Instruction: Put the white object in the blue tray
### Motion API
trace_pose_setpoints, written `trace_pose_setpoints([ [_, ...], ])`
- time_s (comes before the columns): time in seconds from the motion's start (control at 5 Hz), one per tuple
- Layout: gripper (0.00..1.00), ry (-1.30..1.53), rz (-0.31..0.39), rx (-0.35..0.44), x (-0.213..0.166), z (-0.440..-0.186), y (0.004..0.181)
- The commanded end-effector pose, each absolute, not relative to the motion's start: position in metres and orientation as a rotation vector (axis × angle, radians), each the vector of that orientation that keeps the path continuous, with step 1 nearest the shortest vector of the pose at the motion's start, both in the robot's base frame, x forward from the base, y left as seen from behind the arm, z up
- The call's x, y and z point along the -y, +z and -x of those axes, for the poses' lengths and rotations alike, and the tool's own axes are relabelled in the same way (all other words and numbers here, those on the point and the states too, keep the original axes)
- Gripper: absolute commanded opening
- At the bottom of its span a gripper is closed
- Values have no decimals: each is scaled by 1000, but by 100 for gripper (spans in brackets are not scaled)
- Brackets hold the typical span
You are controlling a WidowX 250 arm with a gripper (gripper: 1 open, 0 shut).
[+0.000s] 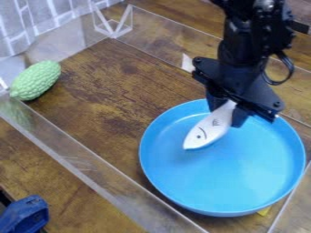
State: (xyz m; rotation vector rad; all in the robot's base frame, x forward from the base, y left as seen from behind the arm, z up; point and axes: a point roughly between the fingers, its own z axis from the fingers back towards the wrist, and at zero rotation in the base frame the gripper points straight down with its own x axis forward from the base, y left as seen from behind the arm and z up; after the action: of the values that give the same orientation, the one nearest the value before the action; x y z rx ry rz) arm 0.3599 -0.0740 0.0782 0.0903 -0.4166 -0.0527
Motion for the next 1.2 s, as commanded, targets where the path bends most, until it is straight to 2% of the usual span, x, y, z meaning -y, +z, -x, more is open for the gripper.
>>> trace_pose_setpoints([
  [0.0, 0, -29, -44, 524, 68, -378, 110],
  [0.2, 0, -18, -20, 539, 65, -390, 113],
  [0.4, 0, -34, 12, 546, 72, -389, 92],
  [0.8, 0, -80, 29, 560, 80, -392, 67],
  [1.0, 0, -91, 29, 562, 75, -391, 77],
])
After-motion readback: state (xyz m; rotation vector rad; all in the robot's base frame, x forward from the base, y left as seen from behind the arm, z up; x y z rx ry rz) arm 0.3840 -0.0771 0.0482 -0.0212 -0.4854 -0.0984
